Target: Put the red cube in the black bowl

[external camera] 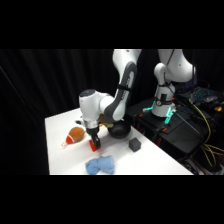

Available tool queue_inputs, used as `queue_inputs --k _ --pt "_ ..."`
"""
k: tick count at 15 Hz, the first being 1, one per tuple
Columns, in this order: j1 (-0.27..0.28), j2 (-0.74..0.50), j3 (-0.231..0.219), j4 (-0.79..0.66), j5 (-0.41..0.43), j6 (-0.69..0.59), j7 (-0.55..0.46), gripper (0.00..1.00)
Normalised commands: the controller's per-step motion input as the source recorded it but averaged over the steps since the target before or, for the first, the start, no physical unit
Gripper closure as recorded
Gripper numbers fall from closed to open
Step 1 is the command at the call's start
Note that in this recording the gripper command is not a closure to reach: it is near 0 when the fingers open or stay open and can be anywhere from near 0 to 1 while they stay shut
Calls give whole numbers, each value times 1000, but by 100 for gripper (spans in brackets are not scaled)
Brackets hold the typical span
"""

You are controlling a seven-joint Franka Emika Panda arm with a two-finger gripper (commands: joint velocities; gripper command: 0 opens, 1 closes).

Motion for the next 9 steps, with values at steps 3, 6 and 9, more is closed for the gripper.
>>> queue_inputs --k 3,6,9 --pt "30 -14 -12 97 -2 -81 42 100" --pt "39 -190 -29 56 11 -341 79 100" --pt "89 -551 -52 -202 -26 -444 121 100"
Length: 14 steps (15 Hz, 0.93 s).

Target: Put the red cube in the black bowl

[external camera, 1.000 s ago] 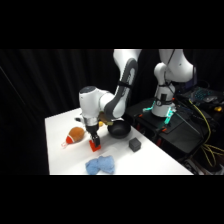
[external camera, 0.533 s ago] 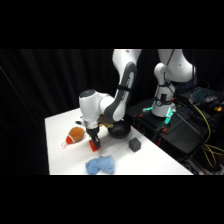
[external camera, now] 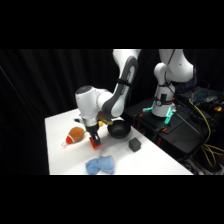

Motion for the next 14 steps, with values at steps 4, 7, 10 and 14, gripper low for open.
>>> queue_inputs --k 4,7,10,14 --pt "50 -648 -31 -342 -25 -265 91 100" --pt "-1 -591 13 -478 17 -68 25 100" --pt "-22 -649 29 -721 41 145 -17 100" --pt "-44 -671 32 -819 92 276 -39 100"
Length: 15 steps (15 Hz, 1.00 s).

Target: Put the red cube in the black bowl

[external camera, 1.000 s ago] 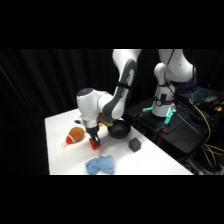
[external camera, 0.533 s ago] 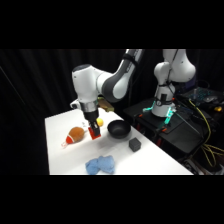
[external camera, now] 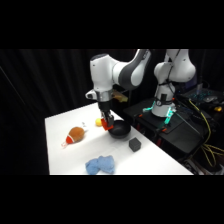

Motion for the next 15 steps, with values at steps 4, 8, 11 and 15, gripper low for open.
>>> queue_inputs --k 4,8,11,15 --pt "-55 -565 27 -697 156 298 -69 100" --pt "-103 -86 -38 -333 5 460 -68 69" --pt "-108 345 -75 11 -162 505 94 0" --pt "-16 197 -56 111 -96 229 98 0"
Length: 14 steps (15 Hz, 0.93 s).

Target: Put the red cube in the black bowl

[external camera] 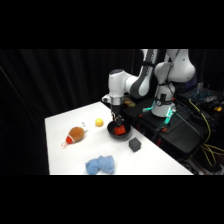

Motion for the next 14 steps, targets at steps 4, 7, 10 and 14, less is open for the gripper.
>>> queue_inputs --k 4,7,10,14 --pt "60 -228 -38 68 -122 -151 121 0" --pt "0 -608 -25 45 -70 -568 51 0" --pt "-50 -754 5 68 7 -771 -46 0" --pt "-47 -607 15 179 92 -750 -110 0"
